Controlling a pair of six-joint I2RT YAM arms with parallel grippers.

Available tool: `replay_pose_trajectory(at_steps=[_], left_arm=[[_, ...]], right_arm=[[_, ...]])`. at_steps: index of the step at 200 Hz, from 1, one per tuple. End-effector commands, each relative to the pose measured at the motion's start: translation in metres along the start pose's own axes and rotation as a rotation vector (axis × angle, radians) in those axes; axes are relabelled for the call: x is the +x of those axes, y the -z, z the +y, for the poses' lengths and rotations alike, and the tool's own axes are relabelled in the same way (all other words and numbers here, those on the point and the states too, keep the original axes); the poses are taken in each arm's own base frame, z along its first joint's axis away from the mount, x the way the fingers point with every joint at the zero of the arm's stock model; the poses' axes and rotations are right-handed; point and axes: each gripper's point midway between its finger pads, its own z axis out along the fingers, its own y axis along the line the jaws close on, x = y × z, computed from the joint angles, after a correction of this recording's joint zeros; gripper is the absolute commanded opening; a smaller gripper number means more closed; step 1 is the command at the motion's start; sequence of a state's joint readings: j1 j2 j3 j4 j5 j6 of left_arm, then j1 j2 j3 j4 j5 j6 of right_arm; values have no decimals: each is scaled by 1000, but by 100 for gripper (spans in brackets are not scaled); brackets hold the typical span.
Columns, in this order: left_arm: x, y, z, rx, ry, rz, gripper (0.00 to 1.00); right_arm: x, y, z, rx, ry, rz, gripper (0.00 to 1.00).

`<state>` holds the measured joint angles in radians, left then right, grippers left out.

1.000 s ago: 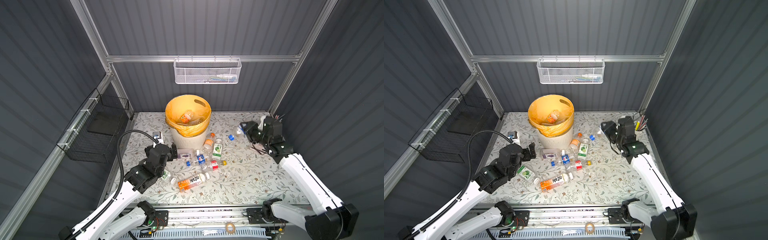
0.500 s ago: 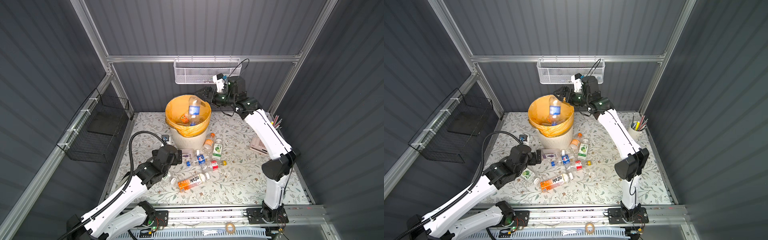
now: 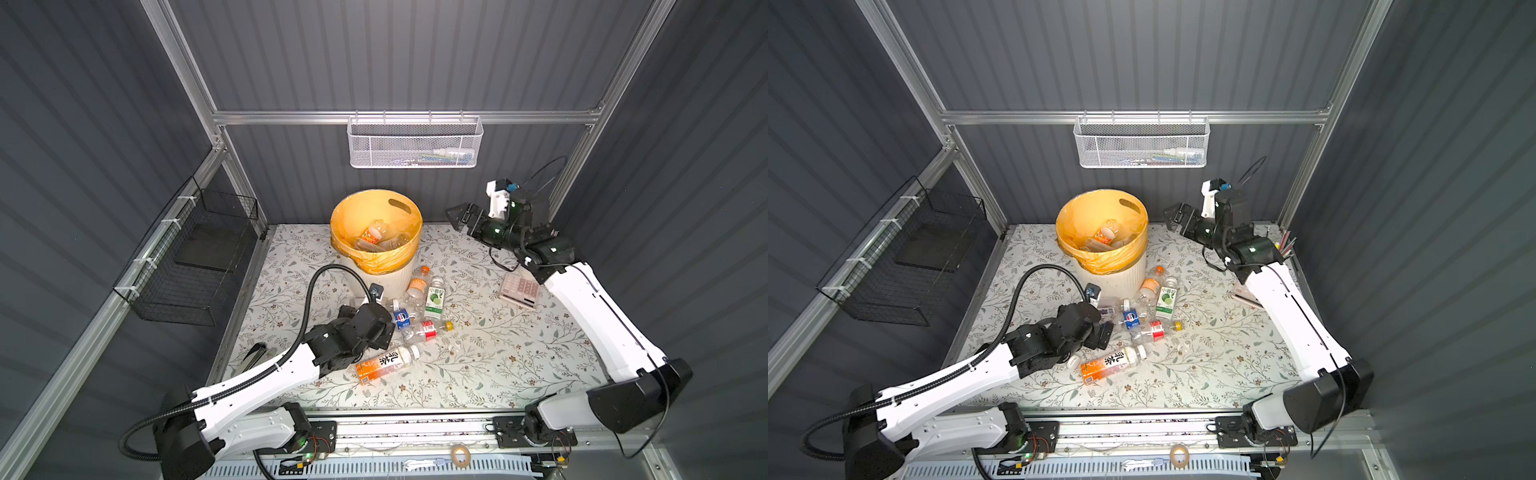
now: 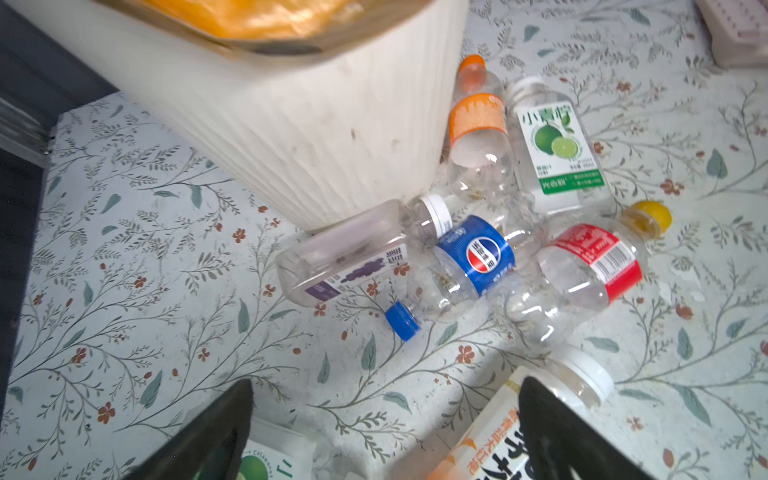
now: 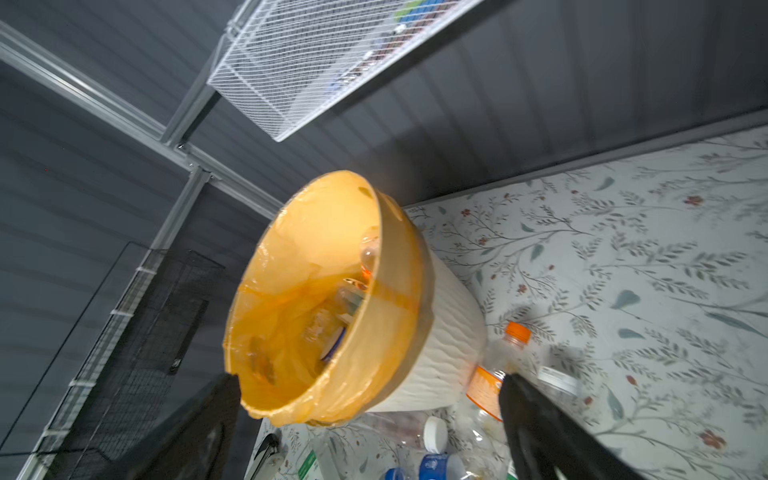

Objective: Throw the plastic bottles in the bin
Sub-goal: 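Lower the left gripper onto the white-capped milk tea bottle and grasp it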

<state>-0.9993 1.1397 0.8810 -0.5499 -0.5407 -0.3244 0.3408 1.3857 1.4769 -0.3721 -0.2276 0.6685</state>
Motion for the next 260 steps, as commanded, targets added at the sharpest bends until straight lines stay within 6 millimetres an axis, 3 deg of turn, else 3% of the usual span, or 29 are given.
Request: replay_pose_trajectory(at_steps=[1, 30, 84, 155, 183, 260], left_arm=[[13, 1, -24, 78, -119, 81, 99], [41, -8, -59, 176, -233, 200, 98], [79, -23, -79, 233, -290, 382, 98], [125, -33, -96, 300, -245, 558, 91], [133, -36, -100, 313, -225, 578, 87], [144, -36, -102, 327, -251, 605, 64]], right_arm=[[17, 1, -53, 88, -120, -25, 99], [39, 19, -101, 170, -202, -45, 99], [61, 32, -141, 224, -291, -60, 99], [63, 27, -154, 214, -364, -59, 99], [64, 27, -159, 220, -384, -59, 99], [65, 30, -169, 230, -422, -74, 99]])
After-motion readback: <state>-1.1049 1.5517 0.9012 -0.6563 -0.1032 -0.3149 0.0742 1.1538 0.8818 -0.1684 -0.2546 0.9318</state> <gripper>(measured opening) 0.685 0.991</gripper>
